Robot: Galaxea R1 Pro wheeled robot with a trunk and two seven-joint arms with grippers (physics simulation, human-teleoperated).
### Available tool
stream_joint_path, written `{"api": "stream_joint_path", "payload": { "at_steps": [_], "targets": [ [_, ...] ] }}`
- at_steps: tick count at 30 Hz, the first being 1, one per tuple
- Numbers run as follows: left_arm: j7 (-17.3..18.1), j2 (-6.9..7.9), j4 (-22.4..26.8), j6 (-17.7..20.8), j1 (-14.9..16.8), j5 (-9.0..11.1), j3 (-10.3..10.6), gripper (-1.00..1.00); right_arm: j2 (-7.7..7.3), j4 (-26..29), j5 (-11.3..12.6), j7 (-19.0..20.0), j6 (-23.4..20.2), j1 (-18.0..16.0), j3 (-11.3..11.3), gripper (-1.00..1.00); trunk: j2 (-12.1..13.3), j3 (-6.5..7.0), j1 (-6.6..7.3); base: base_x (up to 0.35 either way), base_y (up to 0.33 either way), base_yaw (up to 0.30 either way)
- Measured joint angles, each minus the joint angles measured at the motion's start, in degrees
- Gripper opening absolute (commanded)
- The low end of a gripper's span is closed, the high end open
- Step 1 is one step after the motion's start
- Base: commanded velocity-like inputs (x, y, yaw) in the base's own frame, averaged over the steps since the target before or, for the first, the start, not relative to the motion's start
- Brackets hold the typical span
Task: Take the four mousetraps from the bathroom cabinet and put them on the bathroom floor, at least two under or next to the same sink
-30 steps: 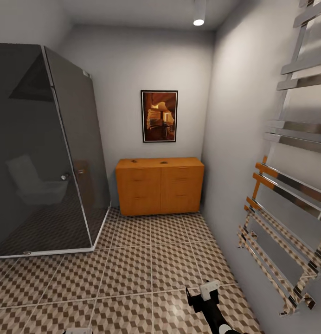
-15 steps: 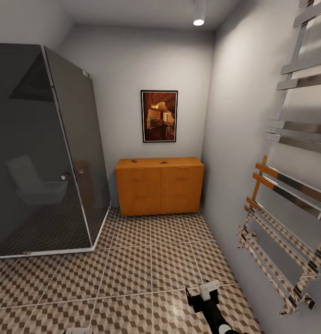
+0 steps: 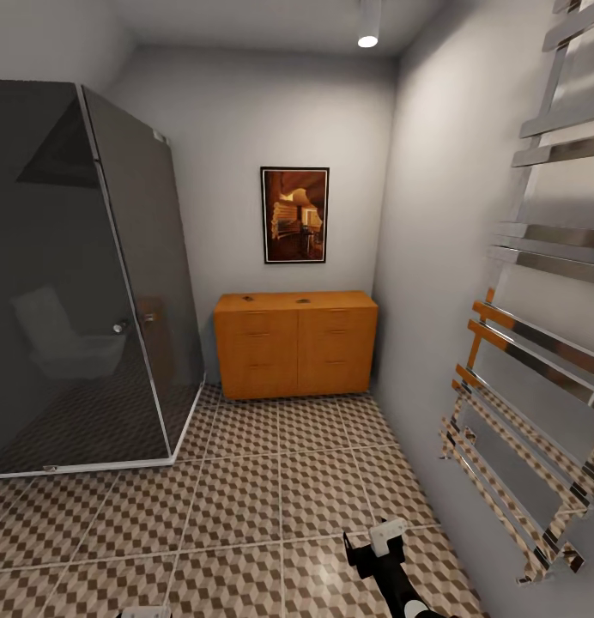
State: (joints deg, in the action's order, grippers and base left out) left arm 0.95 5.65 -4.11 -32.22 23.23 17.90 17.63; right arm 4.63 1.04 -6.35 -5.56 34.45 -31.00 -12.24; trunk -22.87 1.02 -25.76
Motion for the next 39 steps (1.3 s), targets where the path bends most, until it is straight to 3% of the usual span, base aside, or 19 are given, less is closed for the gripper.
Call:
{"api": "stream_joint_path", "payload": {
  "at_steps": [39],
  "targets": [
    [0.00, 0.00, 0.00, 0.01, 0.00, 0.00, -0.01, 1.00, -0.07, 0.00, 0.00, 0.07, -0.07, 0.00, 0.00, 1.00, 0.00, 0.00, 0.00, 0.000, 0.000, 0.000]
  ]
}}
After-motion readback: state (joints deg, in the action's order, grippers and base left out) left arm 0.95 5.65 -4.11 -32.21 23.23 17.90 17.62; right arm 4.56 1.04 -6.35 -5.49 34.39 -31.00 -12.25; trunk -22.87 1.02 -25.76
